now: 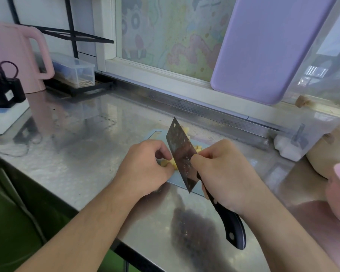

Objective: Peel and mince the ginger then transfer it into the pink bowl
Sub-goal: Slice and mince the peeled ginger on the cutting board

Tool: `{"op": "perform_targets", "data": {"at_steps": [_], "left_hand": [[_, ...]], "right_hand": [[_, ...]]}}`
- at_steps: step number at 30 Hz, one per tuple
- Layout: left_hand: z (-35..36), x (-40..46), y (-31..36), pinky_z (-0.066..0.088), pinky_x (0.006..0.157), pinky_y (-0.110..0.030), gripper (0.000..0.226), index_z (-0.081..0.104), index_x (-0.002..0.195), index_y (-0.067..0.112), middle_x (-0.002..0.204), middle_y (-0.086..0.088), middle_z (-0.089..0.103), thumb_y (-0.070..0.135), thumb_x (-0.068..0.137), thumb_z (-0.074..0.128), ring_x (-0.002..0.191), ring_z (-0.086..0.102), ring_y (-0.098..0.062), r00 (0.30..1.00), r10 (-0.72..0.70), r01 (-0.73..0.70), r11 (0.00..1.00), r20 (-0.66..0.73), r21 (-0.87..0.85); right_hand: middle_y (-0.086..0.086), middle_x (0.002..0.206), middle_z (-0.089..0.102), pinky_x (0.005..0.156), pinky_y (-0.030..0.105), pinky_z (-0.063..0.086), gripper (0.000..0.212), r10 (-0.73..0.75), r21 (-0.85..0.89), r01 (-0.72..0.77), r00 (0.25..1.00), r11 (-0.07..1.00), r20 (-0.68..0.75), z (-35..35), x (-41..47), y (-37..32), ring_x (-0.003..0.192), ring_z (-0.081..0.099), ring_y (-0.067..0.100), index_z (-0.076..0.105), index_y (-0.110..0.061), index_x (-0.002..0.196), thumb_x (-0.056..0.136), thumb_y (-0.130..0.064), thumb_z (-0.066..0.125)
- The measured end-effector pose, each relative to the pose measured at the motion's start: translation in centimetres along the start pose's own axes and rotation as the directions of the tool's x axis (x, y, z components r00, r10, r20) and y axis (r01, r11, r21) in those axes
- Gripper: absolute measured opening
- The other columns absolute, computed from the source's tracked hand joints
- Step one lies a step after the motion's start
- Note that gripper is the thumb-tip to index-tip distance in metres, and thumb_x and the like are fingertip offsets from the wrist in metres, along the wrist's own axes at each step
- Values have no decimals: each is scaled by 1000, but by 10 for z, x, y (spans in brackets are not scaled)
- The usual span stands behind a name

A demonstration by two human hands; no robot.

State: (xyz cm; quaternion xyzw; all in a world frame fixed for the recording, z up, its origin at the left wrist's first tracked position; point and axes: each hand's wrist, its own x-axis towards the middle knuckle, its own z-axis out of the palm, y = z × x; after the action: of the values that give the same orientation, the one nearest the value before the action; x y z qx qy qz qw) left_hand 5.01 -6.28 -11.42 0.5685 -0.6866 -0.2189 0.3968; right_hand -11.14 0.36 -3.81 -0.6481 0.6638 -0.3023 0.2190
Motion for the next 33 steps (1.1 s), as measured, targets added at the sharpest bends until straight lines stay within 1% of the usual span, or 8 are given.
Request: {"op": "perform_targets", "data": {"at_steps": [4, 6, 11, 16, 20, 24, 28, 33], "left_hand": [[1, 1, -1, 58, 57, -37, 15, 68, 77, 33, 82, 12, 69, 24, 77, 79, 59, 67, -13, 1000, -4, 4, 1000, 2, -8], [1, 1, -2, 58, 56, -39, 15, 68, 76, 32, 80, 11, 70, 25, 78, 80, 58, 67, -14, 1000, -1, 1, 1000, 2, -15], [1, 1, -1, 57, 54, -38, 15, 68, 74, 30, 73, 10, 71, 21, 78, 79, 53, 68, -14, 1000, -11, 11, 999, -1, -34], [0, 1, -1, 56, 56, -29, 16, 69, 72, 31, 69, 12, 71, 20, 76, 80, 60, 67, -7, 1000, -9, 9, 1000, -3, -11], [1, 1, -1, 57, 58, -30, 16, 69, 71, 31, 69, 12, 71, 20, 75, 80, 62, 67, -7, 1000, -17, 17, 1000, -2, -14], [0, -1, 0, 57, 60, -29, 17, 69, 70, 31, 70, 13, 70, 19, 75, 81, 64, 66, -5, 1000, -18, 18, 1000, -11, 1], [0, 0, -1, 58, 61, -31, 17, 69, 71, 32, 71, 12, 70, 20, 76, 81, 65, 67, -5, 1000, -21, 21, 1000, -12, -2], [2, 2, -4, 55, 63, -22, 19, 71, 73, 33, 75, 16, 71, 19, 80, 81, 72, 68, -3, 1000, 20, -20, 1000, -2, -10]], "right_hand": [[14, 50, 41, 50, 33, 31, 33, 2, -4, -2, 1000, 1000, 10, 4, 0, 0, 45, 33, 21, 40, 7, 66, 88, -15, 51], [14, 50, 41, 50, 35, 32, 32, 0, -11, 1, 1000, 1000, 15, 6, 0, 1, 45, 33, 21, 38, 5, 64, 86, -13, 51], [10, 46, 42, 50, 34, 36, 32, 18, -63, -18, 1000, 998, -6, 9, 2, 2, 44, 37, 22, 38, -3, 59, 84, -18, 50], [7, 44, 45, 46, 33, 37, 27, 27, -94, -27, 1000, 995, 0, 14, 2, 1, 40, 38, 22, 39, -11, 57, 82, -16, 49], [9, 47, 45, 46, 33, 36, 21, 40, -105, -39, 999, 994, 6, 15, 4, 1, 41, 38, 22, 43, -10, 61, 81, -14, 49], [5, 47, 45, 44, 27, 35, 22, 61, -135, -58, 998, 989, 16, 18, 5, 1, 40, 39, 23, 42, -11, 63, 82, -14, 50], [6, 52, 46, 38, 21, 29, 23, 77, -119, -72, 996, 990, 37, 18, 5, 1, 37, 36, 18, 43, -10, 67, 88, -13, 51], [5, 46, 51, 50, 33, 44, 25, 51, -130, -49, 999, 990, 18, 12, 7, 9, 42, 43, 23, 44, -9, 62, 84, -20, 51]]}}
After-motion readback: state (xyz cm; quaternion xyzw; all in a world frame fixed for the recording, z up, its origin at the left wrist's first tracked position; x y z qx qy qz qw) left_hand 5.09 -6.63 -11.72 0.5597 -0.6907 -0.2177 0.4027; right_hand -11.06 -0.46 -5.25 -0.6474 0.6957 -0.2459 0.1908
